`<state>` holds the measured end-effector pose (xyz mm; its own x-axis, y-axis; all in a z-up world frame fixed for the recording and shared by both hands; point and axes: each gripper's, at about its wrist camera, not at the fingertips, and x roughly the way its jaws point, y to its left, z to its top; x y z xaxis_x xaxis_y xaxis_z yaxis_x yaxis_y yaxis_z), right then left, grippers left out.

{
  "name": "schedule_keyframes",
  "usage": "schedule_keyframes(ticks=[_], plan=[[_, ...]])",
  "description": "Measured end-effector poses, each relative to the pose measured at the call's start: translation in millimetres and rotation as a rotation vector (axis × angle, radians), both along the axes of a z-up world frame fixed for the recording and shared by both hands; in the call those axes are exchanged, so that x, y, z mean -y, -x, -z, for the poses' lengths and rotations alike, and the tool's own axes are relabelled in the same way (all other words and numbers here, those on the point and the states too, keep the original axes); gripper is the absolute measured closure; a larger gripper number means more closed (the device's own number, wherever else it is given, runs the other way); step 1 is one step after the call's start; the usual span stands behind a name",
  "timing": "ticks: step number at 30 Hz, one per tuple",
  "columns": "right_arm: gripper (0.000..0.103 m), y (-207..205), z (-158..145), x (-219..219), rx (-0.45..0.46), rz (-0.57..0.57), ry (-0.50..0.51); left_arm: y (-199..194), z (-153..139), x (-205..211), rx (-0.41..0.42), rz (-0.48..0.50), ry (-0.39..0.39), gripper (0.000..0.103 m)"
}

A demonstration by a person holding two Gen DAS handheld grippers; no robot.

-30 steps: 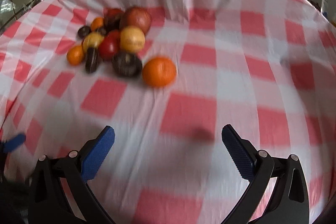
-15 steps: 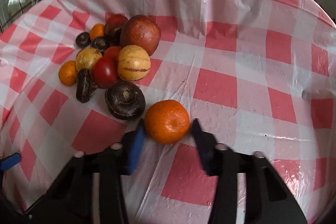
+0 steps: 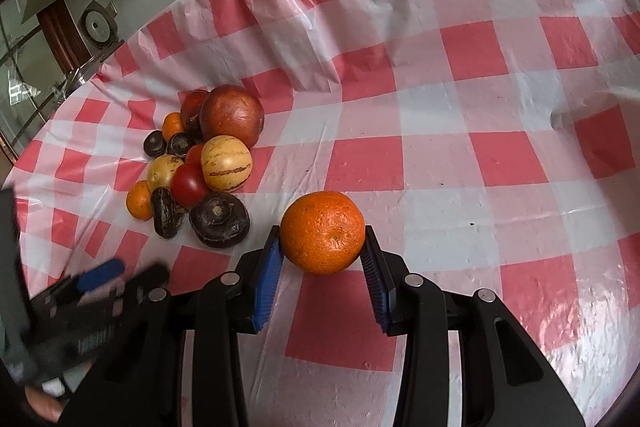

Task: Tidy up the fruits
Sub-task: 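Grasp the dark brown fruit with the left tool while the right tool holds the orange, then carry the orange and dark brown fruit in both tools over the white box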

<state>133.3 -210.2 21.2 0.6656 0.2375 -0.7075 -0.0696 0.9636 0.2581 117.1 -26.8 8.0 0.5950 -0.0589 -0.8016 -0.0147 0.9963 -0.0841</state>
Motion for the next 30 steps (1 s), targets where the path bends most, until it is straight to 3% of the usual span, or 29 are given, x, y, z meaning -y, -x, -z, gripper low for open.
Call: schedule_keyframes(ticks=[3,9,11,12,17,23,30], plan=[[0.064,0.2,1.4,1.2,0.0,0.006,-0.003,-15.7,-0.3,6.5,0.006,-0.002,-0.009,0.023],[0.064,4.3,1.7,1.5,0.007,0.013,-0.015,-37.6,-0.2,16.9,0.021,-0.008,-0.048,0.045],[0.064,4.7,1.6,1.3,0.009,0.014,-0.011,-37.3,0.0,20.5,0.03,0.014,-0.053,0.056],[0.064,5.2,1.5,1.6,0.01,0.015,-0.011,-36.8,-0.6,23.5,0.034,0.037,-0.05,0.07],[0.064,6.8,2.1,3.5,0.015,0.014,-0.026,-25.4,-5.1,20.9,0.069,0.043,-0.035,0.07],[0.064,10.0,2.2,6.0,0.021,0.018,-0.041,14.1,-16.4,17.3,0.136,0.051,-0.098,0.07],[0.064,20.2,2.9,1.5,0.023,0.013,-0.038,52.7,-18.2,-8.1,0.157,-0.022,-0.091,0.07]])
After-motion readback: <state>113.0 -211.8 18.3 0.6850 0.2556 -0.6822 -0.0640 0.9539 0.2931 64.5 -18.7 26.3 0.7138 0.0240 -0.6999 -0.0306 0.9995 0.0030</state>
